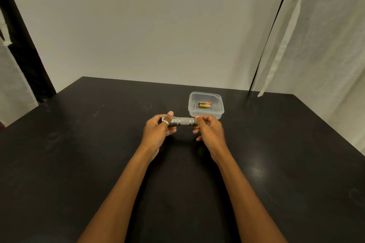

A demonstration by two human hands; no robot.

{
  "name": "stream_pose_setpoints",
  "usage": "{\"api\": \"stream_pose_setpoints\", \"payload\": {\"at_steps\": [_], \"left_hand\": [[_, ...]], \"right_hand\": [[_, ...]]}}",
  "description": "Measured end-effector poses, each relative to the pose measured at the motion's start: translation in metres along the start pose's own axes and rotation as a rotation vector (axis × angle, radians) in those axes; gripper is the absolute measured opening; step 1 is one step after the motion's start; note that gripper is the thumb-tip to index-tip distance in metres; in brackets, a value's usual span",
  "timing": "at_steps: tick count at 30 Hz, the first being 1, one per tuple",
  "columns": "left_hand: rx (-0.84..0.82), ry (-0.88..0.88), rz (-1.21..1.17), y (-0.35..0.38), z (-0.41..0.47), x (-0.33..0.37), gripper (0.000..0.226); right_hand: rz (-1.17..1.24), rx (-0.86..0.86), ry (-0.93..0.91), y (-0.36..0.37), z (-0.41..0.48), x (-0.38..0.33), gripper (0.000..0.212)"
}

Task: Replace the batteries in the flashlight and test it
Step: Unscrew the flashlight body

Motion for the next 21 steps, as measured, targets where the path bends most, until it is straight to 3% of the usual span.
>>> {"api": "stream_pose_setpoints", "payload": {"at_steps": [5, 11, 17, 21], "left_hand": [[-0.005, -0.007, -0.004, -0.0002, -0.0002, 0.0005, 0.031], [0.003, -0.003, -0.015, 0.0, 0.0001, 0.001, 0.032], [0.001, -0.007, -0.003, -0.0007, -0.0005, 0.0, 0.032], [0.005, -0.001, -0.008, -0.001, -0.0003, 0.0005, 0.033]], "right_hand": [[0.098, -0.035, -0.001, -0.0007, -0.0008, -0.0029, 0.027], [0.002, 0.007, 0.001, 0.0, 0.0, 0.0006, 0.02], [0.107, -0.042, -0.002, -0.0011, -0.0008, -0.0027, 0.031], [0.074, 0.004, 0.005, -0.0007, -0.0011, -0.0015, 0.022]]}}
Point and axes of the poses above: each hand's wrist, its own z-axis towards the middle knuckle, its own y-axis out of the palm, x = y × z, the point moved 4 cm from there along z, towards the middle knuckle, and after that the axes turned 11 degrees about z, right-handed, at the moved point
